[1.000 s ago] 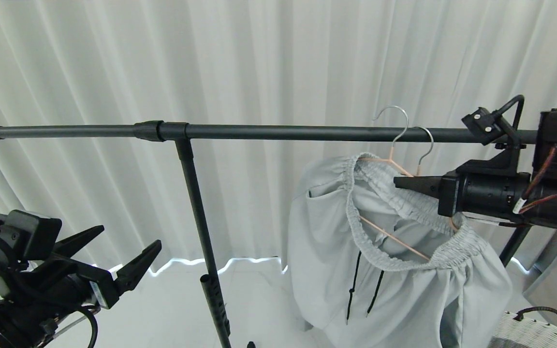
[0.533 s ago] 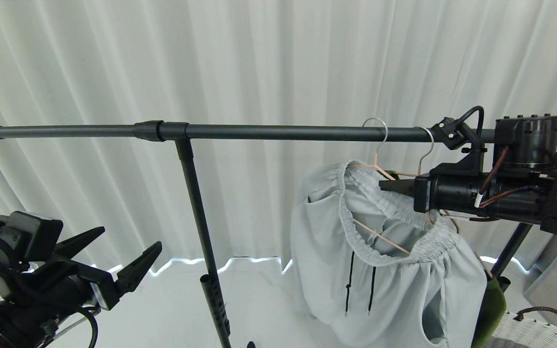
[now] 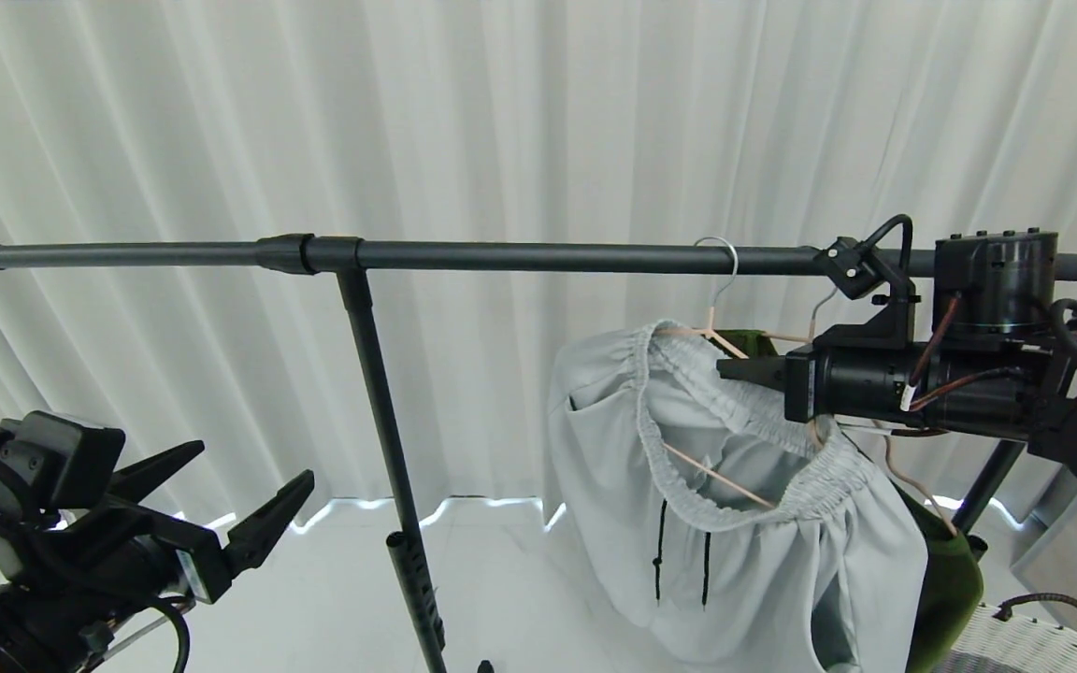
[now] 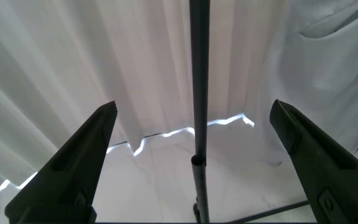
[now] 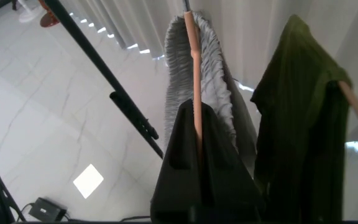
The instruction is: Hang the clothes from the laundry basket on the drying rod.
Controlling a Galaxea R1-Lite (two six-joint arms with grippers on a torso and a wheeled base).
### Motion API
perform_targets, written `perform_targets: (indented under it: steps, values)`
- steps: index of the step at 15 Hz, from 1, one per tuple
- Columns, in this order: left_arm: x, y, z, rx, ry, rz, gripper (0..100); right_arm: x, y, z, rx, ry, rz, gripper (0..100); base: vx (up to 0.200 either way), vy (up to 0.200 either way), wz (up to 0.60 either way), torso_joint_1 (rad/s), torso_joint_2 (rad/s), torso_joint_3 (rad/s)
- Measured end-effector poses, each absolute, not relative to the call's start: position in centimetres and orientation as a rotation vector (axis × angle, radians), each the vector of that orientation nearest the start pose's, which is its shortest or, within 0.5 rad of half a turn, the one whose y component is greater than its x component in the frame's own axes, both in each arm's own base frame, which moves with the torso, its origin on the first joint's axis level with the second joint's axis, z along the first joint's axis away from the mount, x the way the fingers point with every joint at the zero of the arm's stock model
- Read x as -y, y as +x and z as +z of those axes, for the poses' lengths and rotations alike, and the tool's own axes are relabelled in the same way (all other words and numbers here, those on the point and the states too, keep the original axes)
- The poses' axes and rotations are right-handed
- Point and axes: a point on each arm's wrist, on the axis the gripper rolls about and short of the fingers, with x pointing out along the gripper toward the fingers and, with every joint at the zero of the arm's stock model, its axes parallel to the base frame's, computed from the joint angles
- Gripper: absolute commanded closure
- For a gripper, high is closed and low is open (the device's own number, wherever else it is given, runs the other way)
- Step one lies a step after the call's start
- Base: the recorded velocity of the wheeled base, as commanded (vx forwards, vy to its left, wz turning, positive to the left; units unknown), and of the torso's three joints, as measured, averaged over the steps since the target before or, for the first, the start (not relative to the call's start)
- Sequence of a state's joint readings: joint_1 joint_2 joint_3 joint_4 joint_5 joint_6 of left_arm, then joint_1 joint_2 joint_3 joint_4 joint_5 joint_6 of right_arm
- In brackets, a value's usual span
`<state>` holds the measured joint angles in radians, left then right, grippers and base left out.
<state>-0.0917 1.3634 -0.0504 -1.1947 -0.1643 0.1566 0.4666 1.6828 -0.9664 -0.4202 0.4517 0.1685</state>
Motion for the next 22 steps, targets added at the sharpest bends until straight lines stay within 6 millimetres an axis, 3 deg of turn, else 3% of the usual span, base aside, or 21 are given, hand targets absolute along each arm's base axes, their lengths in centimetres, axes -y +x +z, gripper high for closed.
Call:
perform_targets:
  steps: [2,3,9,12,22]
  values:
    - [1.8,15.6,13.2,-0.098,0.151,-0.265,0,-15.0,27.3,21.1,-0.383,0.151,0.887,100,0.000,0.000,0.00,0.000,0.00,0.000]
    - [1.8,15.6,13.2,-0.098,0.151,-0.265,0,-15.0,27.3,21.1,-0.383,0.150,0.887,0,0.000,0.000,0.00,0.000,0.00,0.000]
    - [1.8,15.6,13.2,-0.098,0.151,-0.264,0,-14.8,27.1,21.4,-0.340,0.175,0.858,0,0.000,0.000,0.00,0.000,0.00,0.000]
    - [1.8,15.6,13.2,-0.098,0.151,-0.265,0,-14.3,26.0,21.4,-0.319,0.202,0.856,0,0.000,0.000,0.00,0.000,0.00,0.000]
    - [1.8,15.7,13.2,-0.098,0.150,-0.262,0,-9.3,17.4,22.8,-0.248,0.281,0.842,0,0.000,0.000,0.00,0.000,0.00,0.000]
